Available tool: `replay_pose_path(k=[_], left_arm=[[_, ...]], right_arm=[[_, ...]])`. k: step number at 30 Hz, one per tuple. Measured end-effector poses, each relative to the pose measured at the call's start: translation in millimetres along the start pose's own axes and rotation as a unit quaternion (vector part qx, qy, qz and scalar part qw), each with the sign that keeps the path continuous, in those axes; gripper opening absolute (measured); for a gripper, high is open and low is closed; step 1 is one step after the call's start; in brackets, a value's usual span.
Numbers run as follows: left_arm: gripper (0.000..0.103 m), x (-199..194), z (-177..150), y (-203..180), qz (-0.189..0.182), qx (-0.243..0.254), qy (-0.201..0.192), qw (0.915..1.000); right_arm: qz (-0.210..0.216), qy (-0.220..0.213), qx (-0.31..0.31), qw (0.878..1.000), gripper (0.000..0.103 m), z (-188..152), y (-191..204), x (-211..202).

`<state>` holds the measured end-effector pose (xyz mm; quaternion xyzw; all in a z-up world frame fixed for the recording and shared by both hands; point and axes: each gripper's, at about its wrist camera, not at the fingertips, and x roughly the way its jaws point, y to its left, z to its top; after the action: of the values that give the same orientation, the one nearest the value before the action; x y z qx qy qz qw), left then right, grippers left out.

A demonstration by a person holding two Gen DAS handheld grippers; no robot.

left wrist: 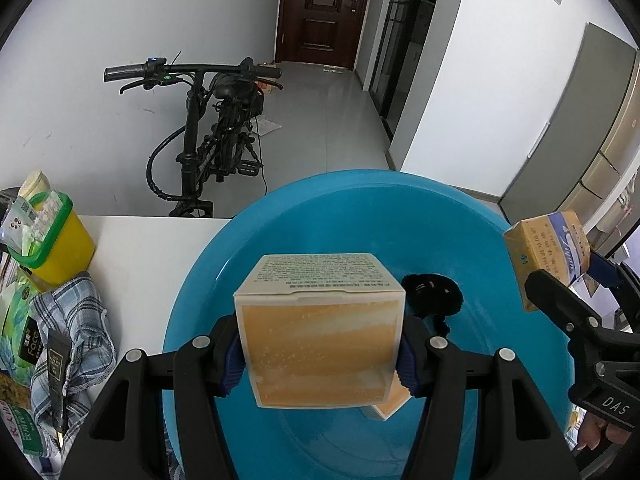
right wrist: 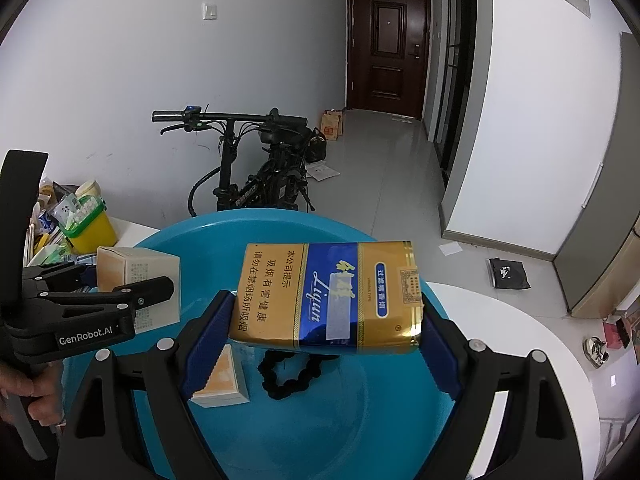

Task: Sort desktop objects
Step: 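Open both tools to drop the cream box and Liqun box into the basin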

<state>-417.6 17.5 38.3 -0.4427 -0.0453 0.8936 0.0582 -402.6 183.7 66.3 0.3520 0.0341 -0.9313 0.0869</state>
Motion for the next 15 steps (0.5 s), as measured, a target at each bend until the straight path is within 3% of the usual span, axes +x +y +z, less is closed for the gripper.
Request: replay_pose_path(k=[3,4,5,7,15], left_arm=[[0.063,-2,1,0,-0.004,0.001,-0.005,1.0000],[0.066,-3,1,0,-0.007,0.000,-0.008,0.9999],[0.077,-5,2,0,-0.009,-0.001,-0.012,0.9999],[0.085,-10,3,0,-0.008,0.001,-0.029,0.9995],[0.085,-18,7,3,0.003,0.000,-0.042,0.9991]], right_arm=[[-0.003,-0.004,-0.006,1.000,0.085,0,2,-1],[0.001,-0.004,-0.005,1.000,0.085,0,2,-2],[0.003,-0.004,-0.005,1.000,0.085,0,2,-1],[0.004,-0.006,-0.005,1.000,0.085,0,2,-2],[0.003,-0.007,-0.005,1.000,0.085,0,2,-2]])
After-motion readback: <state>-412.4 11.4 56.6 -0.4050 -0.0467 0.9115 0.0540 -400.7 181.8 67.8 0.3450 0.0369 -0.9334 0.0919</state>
